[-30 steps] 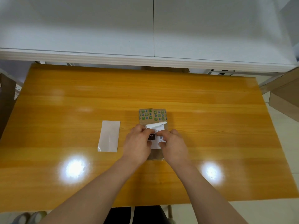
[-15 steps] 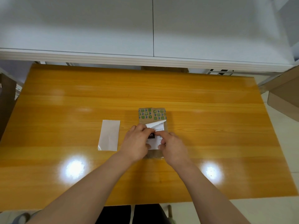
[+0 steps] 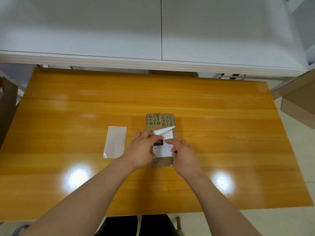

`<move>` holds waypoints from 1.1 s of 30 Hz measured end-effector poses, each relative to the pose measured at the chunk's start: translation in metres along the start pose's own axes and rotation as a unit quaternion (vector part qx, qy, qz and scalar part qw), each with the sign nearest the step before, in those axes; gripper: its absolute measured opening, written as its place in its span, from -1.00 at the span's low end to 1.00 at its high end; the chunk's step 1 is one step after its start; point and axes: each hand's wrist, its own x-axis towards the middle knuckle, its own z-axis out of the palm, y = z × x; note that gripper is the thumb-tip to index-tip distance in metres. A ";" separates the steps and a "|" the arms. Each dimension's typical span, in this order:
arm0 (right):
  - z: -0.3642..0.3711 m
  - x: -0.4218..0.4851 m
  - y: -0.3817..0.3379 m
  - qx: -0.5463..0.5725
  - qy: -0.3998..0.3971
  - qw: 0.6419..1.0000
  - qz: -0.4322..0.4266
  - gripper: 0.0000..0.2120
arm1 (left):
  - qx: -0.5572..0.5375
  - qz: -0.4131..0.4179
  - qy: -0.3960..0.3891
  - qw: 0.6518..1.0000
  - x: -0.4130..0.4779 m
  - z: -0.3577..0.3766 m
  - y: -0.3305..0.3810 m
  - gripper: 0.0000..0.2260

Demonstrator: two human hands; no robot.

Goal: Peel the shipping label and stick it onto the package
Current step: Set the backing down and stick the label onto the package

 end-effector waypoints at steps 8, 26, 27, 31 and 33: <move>-0.003 0.000 -0.005 -0.016 0.009 1.000 0.006 -0.44 | 0.009 -0.001 0.002 1.000 0.000 -0.002 0.004 -0.36; -0.008 0.032 -0.024 -0.086 0.041 0.994 -0.061 -0.66 | 0.140 0.029 0.049 0.989 0.010 -0.006 0.012 -0.45; -0.008 0.034 -0.025 -0.089 0.038 0.993 -0.060 -0.66 | 0.142 0.025 0.046 0.988 0.011 -0.007 0.012 -0.43; -0.009 0.042 -0.025 -0.098 0.035 0.993 -0.059 -0.60 | 0.157 0.022 0.029 0.987 0.014 -0.011 0.013 -0.37; -0.011 0.045 -0.026 -0.108 0.028 0.992 -0.057 -0.56 | 0.166 0.023 0.019 0.986 0.016 -0.014 0.013 -0.35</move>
